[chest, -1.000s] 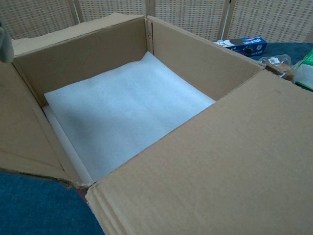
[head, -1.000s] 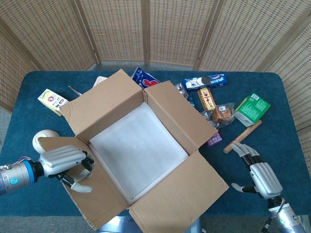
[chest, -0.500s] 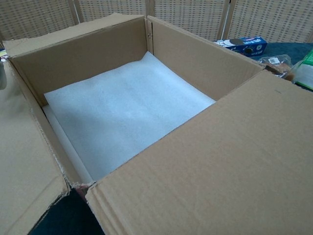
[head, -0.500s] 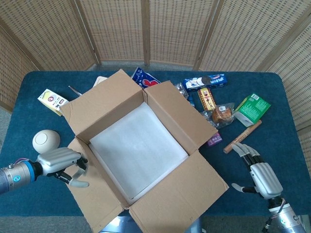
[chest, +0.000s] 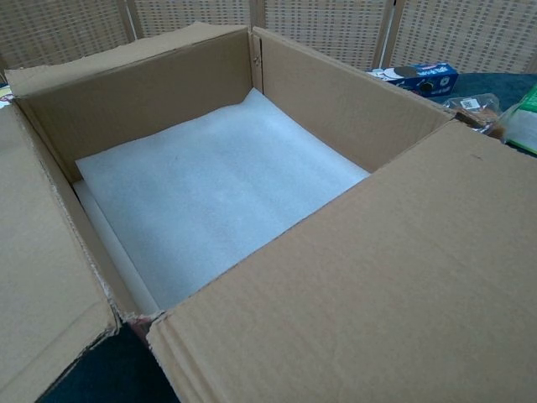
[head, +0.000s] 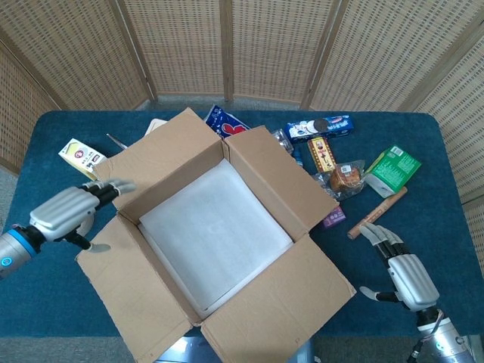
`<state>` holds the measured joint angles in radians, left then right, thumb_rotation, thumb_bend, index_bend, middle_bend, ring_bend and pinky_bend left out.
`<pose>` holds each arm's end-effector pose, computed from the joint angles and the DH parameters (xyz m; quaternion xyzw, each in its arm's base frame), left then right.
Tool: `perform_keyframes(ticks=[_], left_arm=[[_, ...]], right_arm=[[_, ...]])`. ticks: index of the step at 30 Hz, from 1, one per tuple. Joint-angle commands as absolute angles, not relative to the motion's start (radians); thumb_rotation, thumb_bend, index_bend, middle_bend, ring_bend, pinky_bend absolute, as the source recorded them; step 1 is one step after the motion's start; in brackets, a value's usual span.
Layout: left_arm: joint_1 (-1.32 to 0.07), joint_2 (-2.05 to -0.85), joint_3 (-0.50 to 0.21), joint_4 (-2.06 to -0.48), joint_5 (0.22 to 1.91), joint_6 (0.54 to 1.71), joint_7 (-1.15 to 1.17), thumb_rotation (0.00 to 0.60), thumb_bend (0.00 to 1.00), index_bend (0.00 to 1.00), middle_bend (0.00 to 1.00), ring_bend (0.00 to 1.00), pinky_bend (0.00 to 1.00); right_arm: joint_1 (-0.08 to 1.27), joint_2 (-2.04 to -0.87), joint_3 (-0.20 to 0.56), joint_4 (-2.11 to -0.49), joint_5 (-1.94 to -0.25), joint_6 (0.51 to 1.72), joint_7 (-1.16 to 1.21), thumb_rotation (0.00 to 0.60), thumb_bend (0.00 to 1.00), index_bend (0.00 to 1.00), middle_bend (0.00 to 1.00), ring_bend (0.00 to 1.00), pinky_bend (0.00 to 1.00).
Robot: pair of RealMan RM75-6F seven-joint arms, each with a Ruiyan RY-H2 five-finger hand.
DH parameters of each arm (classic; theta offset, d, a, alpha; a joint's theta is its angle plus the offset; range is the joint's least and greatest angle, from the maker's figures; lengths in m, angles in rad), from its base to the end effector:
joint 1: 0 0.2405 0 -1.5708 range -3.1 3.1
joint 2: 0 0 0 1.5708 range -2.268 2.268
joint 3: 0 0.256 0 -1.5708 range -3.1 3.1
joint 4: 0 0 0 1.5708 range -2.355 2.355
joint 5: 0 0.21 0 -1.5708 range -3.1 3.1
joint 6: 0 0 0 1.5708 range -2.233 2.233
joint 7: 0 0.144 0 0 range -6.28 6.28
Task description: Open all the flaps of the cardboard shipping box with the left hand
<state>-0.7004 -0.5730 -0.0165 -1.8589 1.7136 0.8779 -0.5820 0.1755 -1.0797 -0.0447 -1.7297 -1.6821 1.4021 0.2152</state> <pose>-0.1725 0.2950 0.2173 -0.7797 -0.4082 -0.3362 0.3354 -0.2628 -0.1794 0.1294 0.6376 -0.4582 0.4560 0.4190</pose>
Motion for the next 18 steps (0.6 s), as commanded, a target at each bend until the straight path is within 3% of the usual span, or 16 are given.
perform_keyframes(ticks=[1,10,18], left_arm=[[-0.559,-0.659,-0.076,-1.803,1.544,1.066,-0.377,0.599,0.0,0.0,0.0,0.0,0.12],[-0.34,-0.792,-0.056,-1.613,1.504,1.388,-0.322,0.6,0.0,0.0,0.0,0.0,0.1],[-0.183,-0.951,-0.009,-1.45,1.5,1.543,-0.358,0.6,0.0,0.0,0.0,0.0,0.09]], right_arm=[[0.174,-1.081,-0.044,-1.731,-1.684,1.407,0.21,0.6,0.04,0.0,0.0,0.0,0.11],[0.166,-1.067,-0.03,-1.734,-1.659,1.424,0.228,0.6,0.04,0.0,0.0,0.0,0.11],[0.156,-1.057,-0.009,-1.734,-1.625,1.439,0.194,0.6,0.03,0.0,0.0,0.0,0.11]])
